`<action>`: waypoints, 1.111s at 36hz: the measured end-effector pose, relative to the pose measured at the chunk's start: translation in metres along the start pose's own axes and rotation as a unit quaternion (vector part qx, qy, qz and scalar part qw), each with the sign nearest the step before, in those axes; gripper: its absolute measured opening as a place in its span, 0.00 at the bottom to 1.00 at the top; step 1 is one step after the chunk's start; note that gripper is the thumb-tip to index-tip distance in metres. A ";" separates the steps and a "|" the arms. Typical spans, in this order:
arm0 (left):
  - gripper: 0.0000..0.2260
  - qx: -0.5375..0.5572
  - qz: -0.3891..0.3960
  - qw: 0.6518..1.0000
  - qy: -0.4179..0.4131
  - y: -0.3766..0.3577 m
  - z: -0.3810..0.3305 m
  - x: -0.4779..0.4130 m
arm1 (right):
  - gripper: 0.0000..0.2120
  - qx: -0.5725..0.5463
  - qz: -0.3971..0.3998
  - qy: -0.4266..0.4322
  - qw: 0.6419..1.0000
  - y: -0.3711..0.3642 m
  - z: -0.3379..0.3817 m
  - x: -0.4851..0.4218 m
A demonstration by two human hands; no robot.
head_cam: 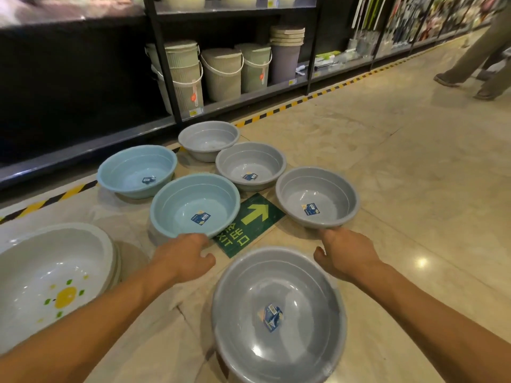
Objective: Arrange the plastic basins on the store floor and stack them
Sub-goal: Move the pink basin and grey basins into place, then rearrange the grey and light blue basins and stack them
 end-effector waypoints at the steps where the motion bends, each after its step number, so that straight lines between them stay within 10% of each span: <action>1: 0.21 0.017 -0.002 1.000 0.000 0.019 -0.003 0.006 | 0.14 -0.002 -0.003 0.005 1.000 0.020 0.004 0.002; 22: 0.22 0.088 0.055 0.994 0.021 0.555 -0.145 0.341 | 0.18 -0.046 0.065 0.095 0.992 0.624 0.006 0.179; 40: 0.17 0.011 -0.011 0.999 0.032 0.617 -0.140 0.384 | 0.16 -0.069 0.032 0.105 0.992 0.714 -0.005 0.199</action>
Point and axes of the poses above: each hand's wrist, its own x-axis away from the middle knuckle, its own y-axis out of the back of the hand, z = x × y, the point moved 3 cm from there along -x, towards the middle knuckle, and after that the axes turned 4 degrees about z, right-handed, at the moved point
